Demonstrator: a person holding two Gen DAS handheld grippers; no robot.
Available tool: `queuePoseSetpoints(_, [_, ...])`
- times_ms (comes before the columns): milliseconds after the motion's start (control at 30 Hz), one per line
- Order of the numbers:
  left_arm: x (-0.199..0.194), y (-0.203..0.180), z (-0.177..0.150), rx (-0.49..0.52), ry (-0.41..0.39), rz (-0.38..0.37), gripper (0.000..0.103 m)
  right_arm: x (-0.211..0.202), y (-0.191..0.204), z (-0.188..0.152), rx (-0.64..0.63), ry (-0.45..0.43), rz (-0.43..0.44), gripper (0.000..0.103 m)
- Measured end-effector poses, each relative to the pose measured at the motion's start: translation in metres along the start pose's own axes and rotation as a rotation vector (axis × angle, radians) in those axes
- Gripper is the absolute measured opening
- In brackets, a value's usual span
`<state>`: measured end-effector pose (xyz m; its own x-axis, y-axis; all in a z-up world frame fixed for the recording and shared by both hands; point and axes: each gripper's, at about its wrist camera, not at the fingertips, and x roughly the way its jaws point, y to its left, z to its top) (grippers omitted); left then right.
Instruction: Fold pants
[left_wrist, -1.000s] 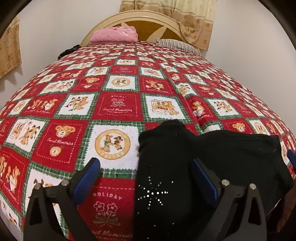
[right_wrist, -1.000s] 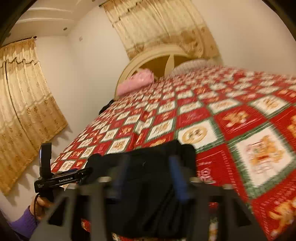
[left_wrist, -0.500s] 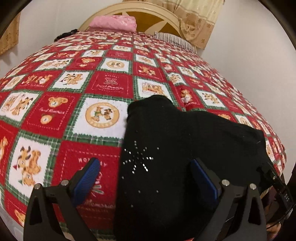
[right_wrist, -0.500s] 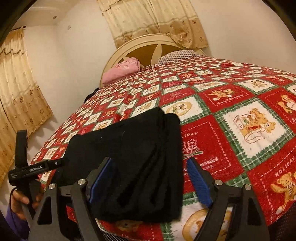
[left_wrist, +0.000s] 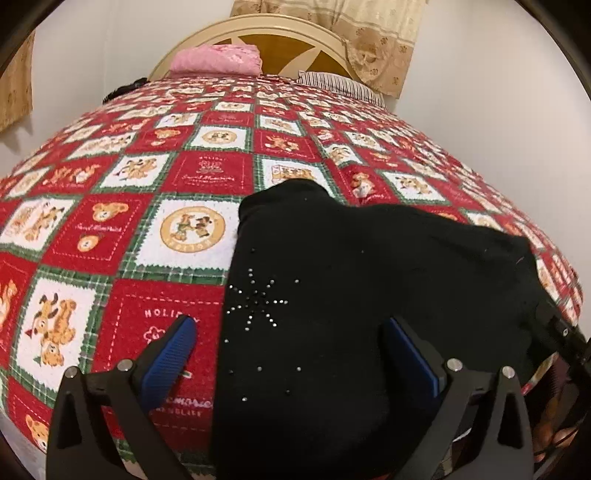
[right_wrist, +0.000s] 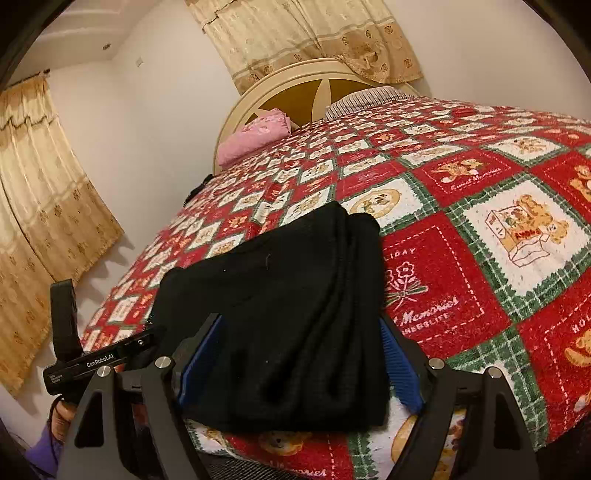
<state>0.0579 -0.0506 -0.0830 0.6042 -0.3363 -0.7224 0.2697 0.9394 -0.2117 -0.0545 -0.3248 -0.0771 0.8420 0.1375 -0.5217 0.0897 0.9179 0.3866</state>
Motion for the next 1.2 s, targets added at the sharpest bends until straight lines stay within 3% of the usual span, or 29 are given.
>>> queuePoseSetpoints(200, [-0.001, 0.003, 0.0, -0.013, 0.011, 0.007, 0.103, -0.009, -0.004, 0.002, 0.025, -0.051, -0.061, 0.082])
queuePoseSetpoints(367, [0.0, 0.002, 0.001, -0.02, 0.026, 0.014, 0.103, -0.003, 0.001, 0.0, 0.006, -0.027, -0.058, 0.082])
queuePoseSetpoints(400, [0.0, 0.002, 0.001, -0.024, 0.031, 0.011, 0.103, -0.001, 0.005, -0.001, -0.008, -0.016, -0.045, 0.078])
queuePoseSetpoints(433, [0.0, 0.002, 0.001, -0.024, 0.032, 0.011, 0.103, 0.0, 0.01, -0.002, -0.027, -0.011, -0.055, 0.067])
queuePoseSetpoints(500, [-0.001, 0.001, 0.0, -0.021, 0.031, 0.01, 0.103, 0.004, 0.017, -0.004, -0.083, 0.005, -0.111, 0.053])
queuePoseSetpoints(567, [-0.001, 0.0, 0.0, -0.019, 0.03, 0.005, 0.102, 0.004, 0.015, -0.004, -0.082, 0.007, -0.105, 0.049])
queuePoseSetpoints(633, [-0.003, -0.003, 0.0, -0.011, 0.027, -0.017, 0.086, 0.004, 0.013, -0.003, -0.076, 0.009, -0.102, 0.045])
queuePoseSetpoints(767, [-0.006, -0.009, 0.001, 0.008, 0.022, -0.037, 0.073, 0.005, 0.022, -0.006, -0.132, -0.002, -0.14, 0.041])
queuePoseSetpoints(833, [-0.007, -0.01, 0.002, 0.01, 0.017, -0.038, 0.053, 0.005, 0.027, -0.007, -0.156, -0.007, -0.153, 0.04])
queuePoseSetpoints(933, [-0.008, -0.012, 0.004, 0.011, 0.012, -0.06, 0.034, 0.004, 0.03, -0.008, -0.177, -0.012, -0.167, 0.039])
queuePoseSetpoints(1200, [-0.02, -0.017, 0.007, 0.038, -0.049, -0.049, 0.028, 0.0, 0.049, -0.01, -0.292, -0.048, -0.218, 0.031])
